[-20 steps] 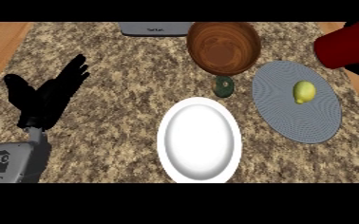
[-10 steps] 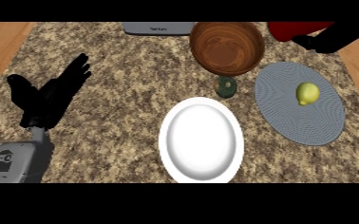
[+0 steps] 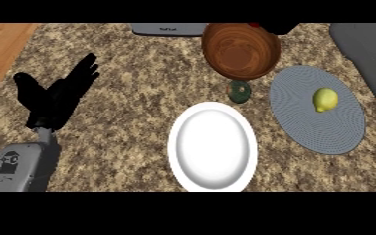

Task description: Pick the can from the plate and place it in the bowl

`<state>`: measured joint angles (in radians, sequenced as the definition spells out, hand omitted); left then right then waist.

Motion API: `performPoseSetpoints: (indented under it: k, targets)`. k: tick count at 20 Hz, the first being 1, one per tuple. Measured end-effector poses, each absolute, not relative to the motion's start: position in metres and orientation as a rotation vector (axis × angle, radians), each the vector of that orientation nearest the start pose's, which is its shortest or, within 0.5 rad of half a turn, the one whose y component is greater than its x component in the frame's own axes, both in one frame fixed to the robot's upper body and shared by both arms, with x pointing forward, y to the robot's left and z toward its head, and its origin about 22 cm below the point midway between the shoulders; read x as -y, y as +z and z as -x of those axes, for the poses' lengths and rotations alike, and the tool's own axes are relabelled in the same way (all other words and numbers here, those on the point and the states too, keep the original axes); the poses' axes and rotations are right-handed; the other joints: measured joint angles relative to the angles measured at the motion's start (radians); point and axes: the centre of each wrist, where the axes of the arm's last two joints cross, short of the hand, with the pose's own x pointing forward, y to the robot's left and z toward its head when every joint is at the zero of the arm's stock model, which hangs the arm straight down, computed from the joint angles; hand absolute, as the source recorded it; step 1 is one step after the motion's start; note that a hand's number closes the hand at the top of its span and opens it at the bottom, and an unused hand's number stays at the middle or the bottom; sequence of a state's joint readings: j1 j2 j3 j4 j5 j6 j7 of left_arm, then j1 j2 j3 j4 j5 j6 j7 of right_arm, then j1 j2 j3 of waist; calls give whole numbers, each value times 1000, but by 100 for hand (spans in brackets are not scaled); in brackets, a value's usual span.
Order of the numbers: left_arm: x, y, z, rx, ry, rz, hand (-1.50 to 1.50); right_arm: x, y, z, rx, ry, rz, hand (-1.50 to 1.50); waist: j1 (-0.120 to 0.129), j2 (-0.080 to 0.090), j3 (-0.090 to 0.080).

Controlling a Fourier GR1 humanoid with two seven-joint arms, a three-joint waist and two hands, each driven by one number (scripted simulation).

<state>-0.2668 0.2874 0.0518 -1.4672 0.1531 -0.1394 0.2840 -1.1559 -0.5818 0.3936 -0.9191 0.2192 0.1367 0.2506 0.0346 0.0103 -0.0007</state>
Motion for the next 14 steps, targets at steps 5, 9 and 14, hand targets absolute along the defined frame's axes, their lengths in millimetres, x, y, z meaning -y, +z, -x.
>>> performPoseSetpoints:
  k: [5, 9, 14]
  targets:
    - [-277, 63, -304, 1436, -246, -2, 0, 197, 235, -458, 1543, 972, 727, 150, 17, 7, 0]
    - [-272, 67, -305, 1444, -256, 13, 0, 192, 214, -470, 1525, 965, 660, 150, 31, 13, 1]
    - [-267, 71, -310, 1459, -279, 30, 0, 181, 194, -477, 1503, 983, 612, 150, 52, 24, 1]
